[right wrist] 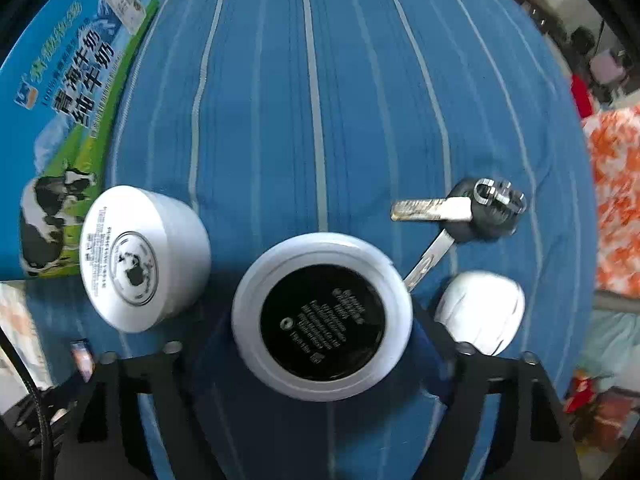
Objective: Organize rigid objects
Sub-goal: 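Grasp the small printed tube with the left tool while the right tool grasps the white black-lidded jar, then carry the tube and the black-lidded jar toward the blue carton with both tools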
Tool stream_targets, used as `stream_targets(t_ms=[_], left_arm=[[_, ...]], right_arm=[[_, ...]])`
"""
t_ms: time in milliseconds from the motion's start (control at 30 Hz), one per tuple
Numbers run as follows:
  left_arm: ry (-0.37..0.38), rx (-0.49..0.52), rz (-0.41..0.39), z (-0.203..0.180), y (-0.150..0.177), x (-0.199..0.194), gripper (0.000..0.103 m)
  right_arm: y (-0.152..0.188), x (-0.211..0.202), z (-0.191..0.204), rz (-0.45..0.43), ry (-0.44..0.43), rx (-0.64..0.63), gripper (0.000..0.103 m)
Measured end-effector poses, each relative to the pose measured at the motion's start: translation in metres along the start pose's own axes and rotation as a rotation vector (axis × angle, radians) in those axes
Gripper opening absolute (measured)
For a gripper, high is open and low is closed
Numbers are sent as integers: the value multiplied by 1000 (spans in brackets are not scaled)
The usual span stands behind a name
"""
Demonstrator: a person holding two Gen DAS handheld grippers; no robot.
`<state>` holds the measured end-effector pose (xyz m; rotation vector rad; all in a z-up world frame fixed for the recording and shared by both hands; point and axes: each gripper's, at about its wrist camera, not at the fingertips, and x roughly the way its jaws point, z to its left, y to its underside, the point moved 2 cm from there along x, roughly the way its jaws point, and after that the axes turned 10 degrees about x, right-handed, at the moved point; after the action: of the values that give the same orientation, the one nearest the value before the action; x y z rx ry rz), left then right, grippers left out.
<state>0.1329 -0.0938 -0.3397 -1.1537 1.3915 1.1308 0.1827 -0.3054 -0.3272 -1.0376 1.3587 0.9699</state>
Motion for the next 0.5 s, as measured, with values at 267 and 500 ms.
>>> stream_targets(t_ms=[267,500], left_arm=[[6,20,-13,-12,2,-7,22],[40,23,-43,5,9,-22,22]], right_arm=[[18,-8,-2,25,-13,-19,77],[49,-34,-1,16,-76,-14,77]])
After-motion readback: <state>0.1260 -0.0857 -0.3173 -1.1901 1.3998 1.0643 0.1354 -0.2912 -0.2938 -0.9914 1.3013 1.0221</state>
